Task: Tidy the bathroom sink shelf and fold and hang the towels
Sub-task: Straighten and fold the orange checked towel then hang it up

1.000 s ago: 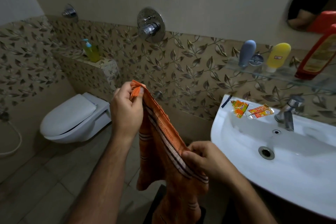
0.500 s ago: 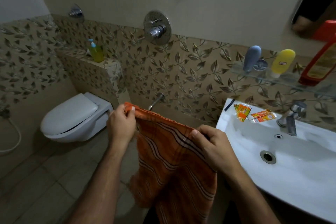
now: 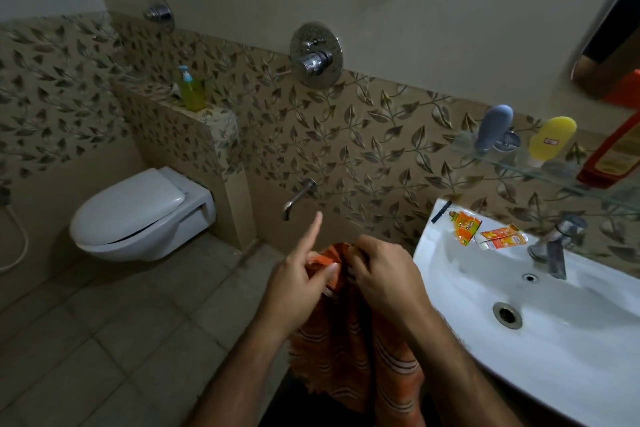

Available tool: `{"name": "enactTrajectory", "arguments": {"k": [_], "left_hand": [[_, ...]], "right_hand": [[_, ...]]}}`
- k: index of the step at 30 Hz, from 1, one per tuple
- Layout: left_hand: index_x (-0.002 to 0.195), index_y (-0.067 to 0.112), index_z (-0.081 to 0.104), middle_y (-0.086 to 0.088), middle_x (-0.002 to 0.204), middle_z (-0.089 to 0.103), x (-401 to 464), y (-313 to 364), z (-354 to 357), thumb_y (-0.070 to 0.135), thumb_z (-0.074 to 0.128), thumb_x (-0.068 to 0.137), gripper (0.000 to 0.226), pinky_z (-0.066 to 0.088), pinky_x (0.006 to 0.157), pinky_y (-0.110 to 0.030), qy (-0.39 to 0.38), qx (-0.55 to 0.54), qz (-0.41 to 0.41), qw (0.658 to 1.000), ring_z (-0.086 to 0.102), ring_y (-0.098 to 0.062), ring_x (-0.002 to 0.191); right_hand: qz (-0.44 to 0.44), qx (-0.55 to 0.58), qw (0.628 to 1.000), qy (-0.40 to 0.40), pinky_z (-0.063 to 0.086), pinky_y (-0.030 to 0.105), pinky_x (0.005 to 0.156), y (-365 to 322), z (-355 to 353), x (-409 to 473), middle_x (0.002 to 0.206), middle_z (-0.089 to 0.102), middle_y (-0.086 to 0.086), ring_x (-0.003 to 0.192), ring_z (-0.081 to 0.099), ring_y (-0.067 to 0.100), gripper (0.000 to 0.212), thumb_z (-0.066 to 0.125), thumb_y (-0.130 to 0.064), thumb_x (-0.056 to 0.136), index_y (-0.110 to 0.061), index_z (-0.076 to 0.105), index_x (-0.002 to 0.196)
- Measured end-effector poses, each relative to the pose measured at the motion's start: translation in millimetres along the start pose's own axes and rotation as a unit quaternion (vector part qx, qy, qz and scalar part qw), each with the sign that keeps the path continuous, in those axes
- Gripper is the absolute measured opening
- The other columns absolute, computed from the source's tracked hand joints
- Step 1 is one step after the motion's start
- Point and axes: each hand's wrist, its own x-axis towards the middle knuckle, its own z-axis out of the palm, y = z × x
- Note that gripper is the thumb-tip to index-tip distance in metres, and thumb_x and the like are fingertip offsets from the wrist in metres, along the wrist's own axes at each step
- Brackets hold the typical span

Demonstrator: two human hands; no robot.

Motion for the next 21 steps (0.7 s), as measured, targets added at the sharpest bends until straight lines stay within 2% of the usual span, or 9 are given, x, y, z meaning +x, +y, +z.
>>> {"name": "enactTrajectory", "arguments": {"k": [2,4,6,8,10,12,14,17,21], "left_hand": [[0.141,0.063,0.022,0.002,0.119,0.068,7.5,1.0,-1.8,0.021,0.062,0.093,0.076,0.05,0.094,-0.026,-0.078,0.028,0.005,0.997,0.063,-0.01,0.102],[0.136,0.061,0.037,0.013,0.133,0.059,15.3,2.9,-5.1,0.015,0.059,0.091,0.068,0.044,0.1,-0.022,-0.12,0.037,0.015,0.992,0.058,-0.004,0.113],[0.112,0.053,0.063,0.018,0.116,0.068,22.1,0.8,-6.5,0.011,0.06,0.087,0.05,0.046,0.095,-0.023,-0.137,0.045,0.034,0.989,0.061,0.001,0.107],[0.087,0.042,0.07,0.015,0.088,0.073,26.2,1.0,-8.0,0.012,0.066,0.084,0.03,0.049,0.079,-0.025,-0.107,0.075,0.031,0.991,0.066,0.002,0.086],[0.082,0.037,0.07,0.014,0.079,0.072,26.2,6.5,-8.8,0.016,0.067,0.082,0.022,0.051,0.071,-0.023,-0.041,0.104,0.034,0.993,0.066,0.003,0.076],[0.086,0.036,0.071,0.016,0.081,0.071,24.2,16.5,-10.3,0.015,0.066,0.081,0.022,0.05,0.069,-0.017,0.017,0.149,0.061,0.987,0.064,0.003,0.076],[0.091,0.032,0.071,0.017,0.085,0.07,21.7,29.2,-13.1,0.013,0.066,0.083,0.022,0.043,0.068,-0.007,0.044,0.185,0.092,0.977,0.061,0.003,0.08],[0.096,0.029,0.071,0.018,0.088,0.067,20.0,44.3,-20.7,0.012,0.066,0.086,0.021,0.041,0.069,-0.003,0.071,0.197,0.113,0.971,0.06,0.003,0.083],[0.098,0.029,0.071,0.017,0.093,0.068,23.5,49.6,-31.5,0.012,0.066,0.087,0.02,0.038,0.065,0.001,0.09,0.21,0.088,0.97,0.059,0.004,0.083]], "right_hand": [[-0.021,0.003,0.999,-0.034,0.041,0.031,0.056,-0.7,-1.3,-2.5,0.07,0.056,-0.005,0.066,0.053,0.01,0.025,0.046,-0.034,0.097,-0.024,0.051,0.075],[-0.04,0.007,0.998,-0.048,0.046,0.034,0.058,-0.9,-3.4,-4.7,0.071,0.058,-0.006,0.067,0.054,0.01,0.023,0.047,-0.034,0.097,-0.023,0.055,0.078],[-0.046,0.013,0.997,-0.053,0.048,0.035,0.061,1.3,-5.2,-6.1,0.072,0.059,-0.006,0.068,0.056,0.009,0.022,0.049,-0.034,0.096,-0.023,0.058,0.08],[-0.038,0.026,0.997,-0.054,0.049,0.033,0.062,4.4,-5.6,-7.2,0.073,0.061,-0.007,0.07,0.057,0.008,0.02,0.054,-0.036,0.095,-0.023,0.062,0.081],[-0.01,0.069,0.996,-0.056,0.053,0.031,0.065,8.6,-5.6,-7.9,0.075,0.064,-0.009,0.073,0.06,0.006,0.015,0.063,-0.038,0.091,-0.026,0.067,0.083],[0.039,0.144,0.986,-0.078,0.058,0.033,0.071,13.9,-5.2,-7.5,0.08,0.069,-0.006,0.077,0.066,0.007,0.013,0.072,-0.039,0.084,-0.026,0.069,0.084],[0.082,0.207,0.964,-0.147,0.06,0.036,0.075,20.0,-3.5,-8.0,0.085,0.072,-0.003,0.08,0.07,0.009,0.017,0.078,-0.036,0.079,-0.025,0.069,0.088],[0.108,0.285,0.922,-0.238,0.06,0.042,0.085,27.2,5.6,-10.7,0.097,0.076,0.0,0.089,0.073,0.013,0.032,0.083,-0.028,0.074,-0.02,0.071,0.103],[0.127,0.348,0.904,-0.213,0.059,0.046,0.086,33.3,15.9,-13.6,0.099,0.075,0.004,0.091,0.073,0.019,0.032,0.085,-0.025,0.073,-0.016,0.069,0.1]]}}
